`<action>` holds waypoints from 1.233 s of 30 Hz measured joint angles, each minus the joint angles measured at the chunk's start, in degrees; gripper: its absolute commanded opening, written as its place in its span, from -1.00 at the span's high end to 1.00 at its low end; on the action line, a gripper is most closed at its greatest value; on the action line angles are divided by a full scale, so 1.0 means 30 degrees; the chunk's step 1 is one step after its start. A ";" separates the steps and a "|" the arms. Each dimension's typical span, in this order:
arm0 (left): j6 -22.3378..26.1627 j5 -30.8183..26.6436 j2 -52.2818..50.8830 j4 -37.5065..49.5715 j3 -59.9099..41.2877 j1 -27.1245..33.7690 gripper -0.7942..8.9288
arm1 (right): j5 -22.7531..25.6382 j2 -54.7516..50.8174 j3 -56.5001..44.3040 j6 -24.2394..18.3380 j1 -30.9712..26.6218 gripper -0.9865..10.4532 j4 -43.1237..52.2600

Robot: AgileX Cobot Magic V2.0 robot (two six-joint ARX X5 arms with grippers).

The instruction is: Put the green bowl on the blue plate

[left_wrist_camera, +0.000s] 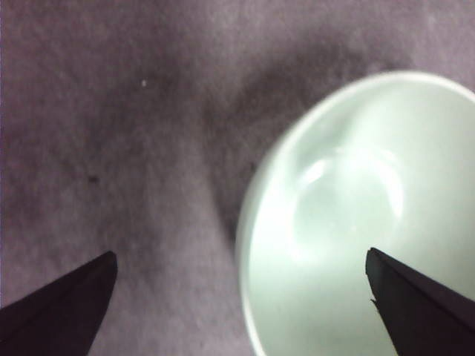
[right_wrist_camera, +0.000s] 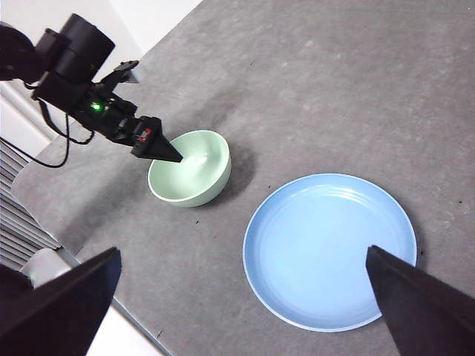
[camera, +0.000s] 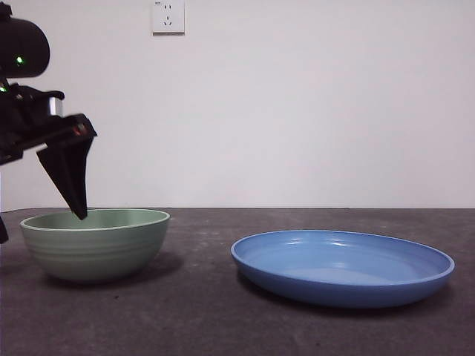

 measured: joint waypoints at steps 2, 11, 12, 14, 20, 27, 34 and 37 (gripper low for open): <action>-0.0080 0.0000 0.0364 0.0284 0.0000 0.0000 -0.33 | 0.0000 0.0000 0.0000 0.0000 0.0000 -0.21 0.0000; -0.0488 0.0000 0.1035 0.0947 0.0000 0.0000 0.47 | 0.0000 0.0000 0.0000 0.0000 0.0000 -0.21 0.0000; -0.0503 0.0000 0.1035 0.0925 0.0000 0.0000 0.55 | 0.0000 0.0000 0.0000 0.0000 0.0000 -0.21 0.0000; -0.0532 0.0000 0.1035 0.0925 0.0000 0.0000 0.64 | 0.0000 0.0000 0.0000 0.0000 0.0000 -0.21 0.0000; -0.0561 0.0000 0.1035 0.0867 0.0000 0.0000 0.75 | 0.0000 0.0000 0.0000 0.0000 0.0000 -0.21 0.0000; -0.0561 0.0000 0.1035 0.0656 0.0007 0.0000 0.81 | 0.0007 0.0000 0.0000 0.0000 0.0000 -0.21 0.0000; -0.1275 -0.0138 0.1035 -0.1384 0.1421 -0.0546 0.81 | 0.0000 0.0000 0.0000 0.0000 0.0000 -0.21 0.0000; -0.1668 -0.0138 0.1035 -0.2827 0.2973 -0.1319 0.81 | 0.0000 0.0000 0.0000 0.0000 0.0000 -0.21 0.0000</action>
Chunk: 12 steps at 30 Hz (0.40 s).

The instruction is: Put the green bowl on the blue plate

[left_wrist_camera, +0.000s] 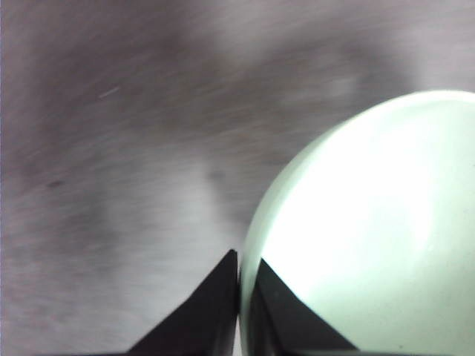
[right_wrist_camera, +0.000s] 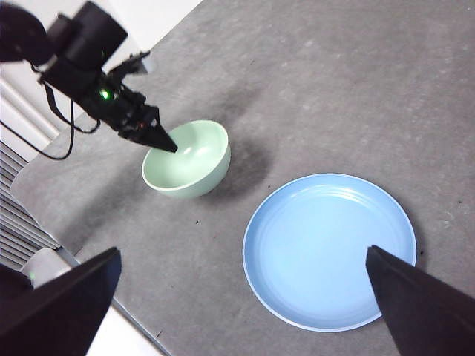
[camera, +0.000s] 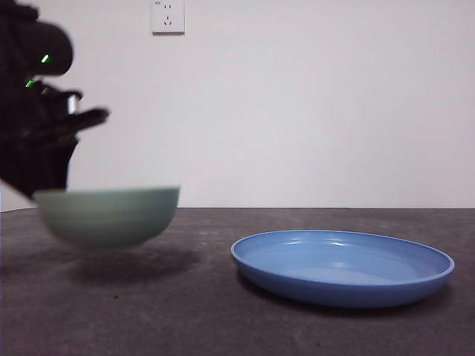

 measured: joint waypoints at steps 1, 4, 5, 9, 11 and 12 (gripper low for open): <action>-0.0073 -0.0007 0.0000 -0.0546 0.0656 -0.0386 0.81 | 0.0000 0.0000 0.0000 0.0000 0.0000 -0.21 0.0007; -0.0262 -0.0095 0.0189 -0.1923 0.2608 -0.1617 0.81 | 0.0007 0.0000 0.0000 0.0000 0.0000 -0.21 0.0007; -0.0270 -0.0313 0.0430 -0.2361 0.3424 -0.2149 0.81 | 0.0000 0.0000 0.0000 0.0000 0.0000 -0.21 0.0007; -0.0459 -0.0641 0.1770 -0.3155 0.5712 -0.3694 0.81 | 0.0000 0.0000 0.0000 0.0000 0.0000 -0.21 0.0000; -0.0641 -0.0656 0.2798 -0.3351 0.6856 -0.4495 0.81 | 0.0000 0.0000 0.0000 0.0000 0.0000 -0.21 0.0000; -0.0743 -0.0656 0.3228 -0.3359 0.7300 -0.4838 0.81 | 0.0000 0.0000 0.0000 0.0000 0.0000 -0.21 0.0000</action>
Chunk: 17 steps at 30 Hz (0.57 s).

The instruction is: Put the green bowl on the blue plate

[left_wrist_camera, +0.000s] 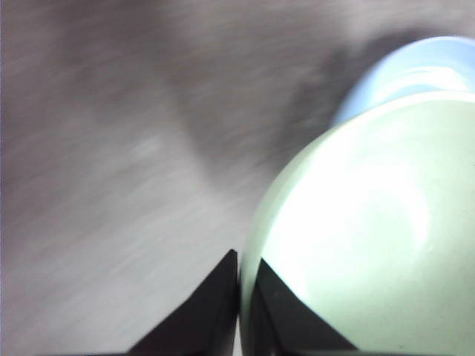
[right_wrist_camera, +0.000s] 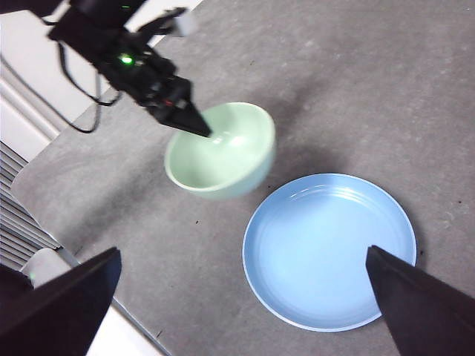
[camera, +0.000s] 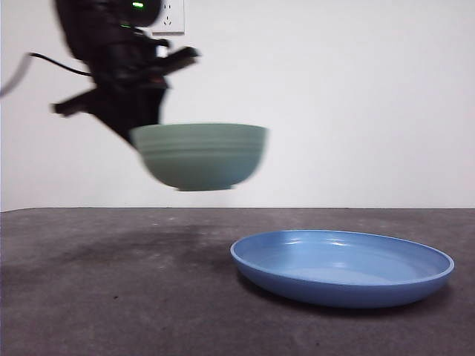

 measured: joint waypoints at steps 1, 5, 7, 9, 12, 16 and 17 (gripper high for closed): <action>-0.0102 -0.0007 0.0495 -0.0007 0.0495 -0.0393 0.81 | 0.0000 0.0000 0.0000 0.0000 0.0000 -0.21 0.0007; -0.0277 -0.0007 0.2331 -0.0073 0.2310 -0.1916 0.81 | 0.0000 0.0000 0.0000 0.0000 0.0000 -0.21 0.0000; -0.0313 -0.0007 0.3162 -0.0066 0.3140 -0.2557 0.81 | 0.0000 0.0000 0.0000 0.0000 0.0000 -0.21 0.0000; -0.0321 -0.0007 0.3963 -0.0124 0.3883 -0.3104 0.81 | 0.0000 0.0000 0.0000 0.0000 0.0000 -0.21 0.0007; -0.0321 -0.0007 0.5180 -0.0459 0.5064 -0.3752 0.81 | 0.0000 0.0000 0.0000 0.0000 0.0000 -0.21 0.0000; -0.0437 -0.0066 0.6419 -0.0444 0.6076 -0.4306 0.81 | 0.0000 0.0000 0.0000 0.0000 0.0000 -0.21 0.0000; -0.0466 -0.0321 0.6688 -0.0321 0.6127 -0.4444 0.81 | 0.0000 0.0000 0.0000 0.0000 0.0000 -0.21 0.0000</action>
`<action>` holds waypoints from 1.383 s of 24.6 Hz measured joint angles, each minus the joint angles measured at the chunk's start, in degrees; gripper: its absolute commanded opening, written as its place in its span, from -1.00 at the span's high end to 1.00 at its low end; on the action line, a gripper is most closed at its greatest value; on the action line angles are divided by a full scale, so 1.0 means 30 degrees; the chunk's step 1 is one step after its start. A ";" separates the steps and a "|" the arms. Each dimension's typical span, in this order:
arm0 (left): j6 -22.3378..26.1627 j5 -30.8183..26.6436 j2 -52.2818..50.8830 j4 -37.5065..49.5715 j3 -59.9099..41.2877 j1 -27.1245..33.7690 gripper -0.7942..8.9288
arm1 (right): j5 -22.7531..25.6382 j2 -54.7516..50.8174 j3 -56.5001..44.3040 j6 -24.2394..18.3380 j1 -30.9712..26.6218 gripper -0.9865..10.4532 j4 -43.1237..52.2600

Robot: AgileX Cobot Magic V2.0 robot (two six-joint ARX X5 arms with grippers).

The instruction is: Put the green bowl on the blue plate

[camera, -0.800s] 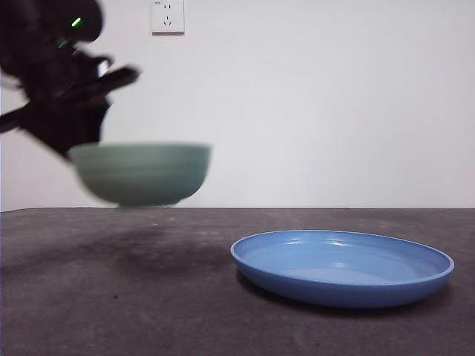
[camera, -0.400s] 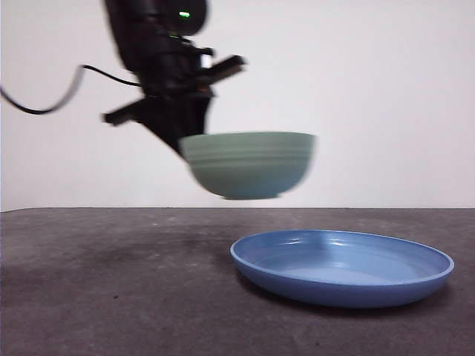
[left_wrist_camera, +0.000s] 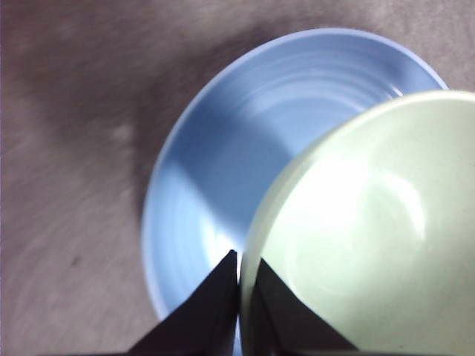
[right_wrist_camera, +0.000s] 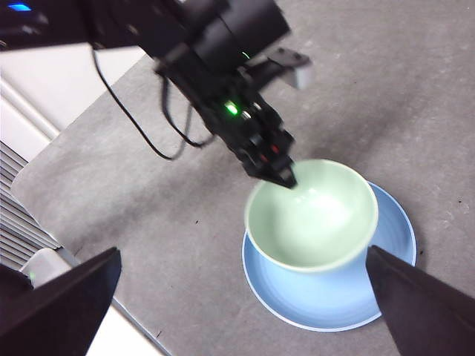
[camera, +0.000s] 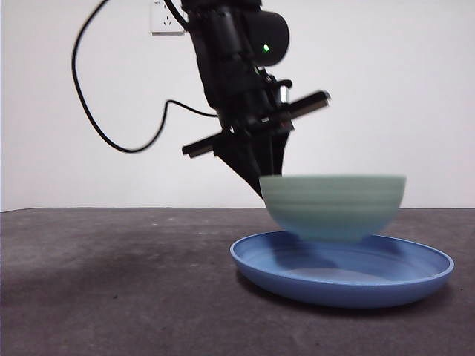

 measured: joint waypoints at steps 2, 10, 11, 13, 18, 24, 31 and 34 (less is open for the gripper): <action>-0.0051 -0.0197 0.0597 -0.0029 0.0197 -0.0131 0.81 | 0.0000 0.0000 0.0000 0.0000 0.0000 -0.21 0.0000; -0.0022 -0.0233 0.1333 0.0087 0.0248 -0.0138 0.80 | 0.0000 0.0000 0.0000 0.0000 0.0000 -0.21 0.0000; 0.0036 -0.0233 0.1333 0.0109 0.0248 -0.0138 0.79 | 0.0000 0.0000 0.0000 0.0000 0.0000 -0.21 0.0000; 0.0095 -0.0233 0.1333 0.0138 0.0248 -0.0138 0.77 | 0.0000 0.0000 0.0000 0.0000 0.0000 -0.21 -0.0007; 0.0102 -0.0233 0.1333 -0.0335 0.0823 -0.0138 0.16 | 0.0000 0.0000 0.0000 0.0000 0.0000 -0.21 -0.0036; 0.1137 -0.0233 0.1333 -0.4197 0.4539 -0.0138 -0.09 | 0.0000 0.0000 0.0000 0.0000 0.0000 -0.21 -0.0044; 0.2805 -0.0306 -0.1253 -0.8073 0.6317 -0.0138 -0.40 | 0.0000 0.0000 0.0000 0.0000 0.0000 -0.21 -0.0656; 0.3235 -0.0313 -0.4328 -0.8087 0.6317 -0.0131 -0.40 | 0.0000 0.0000 0.0000 0.0000 0.0000 -0.21 -0.0678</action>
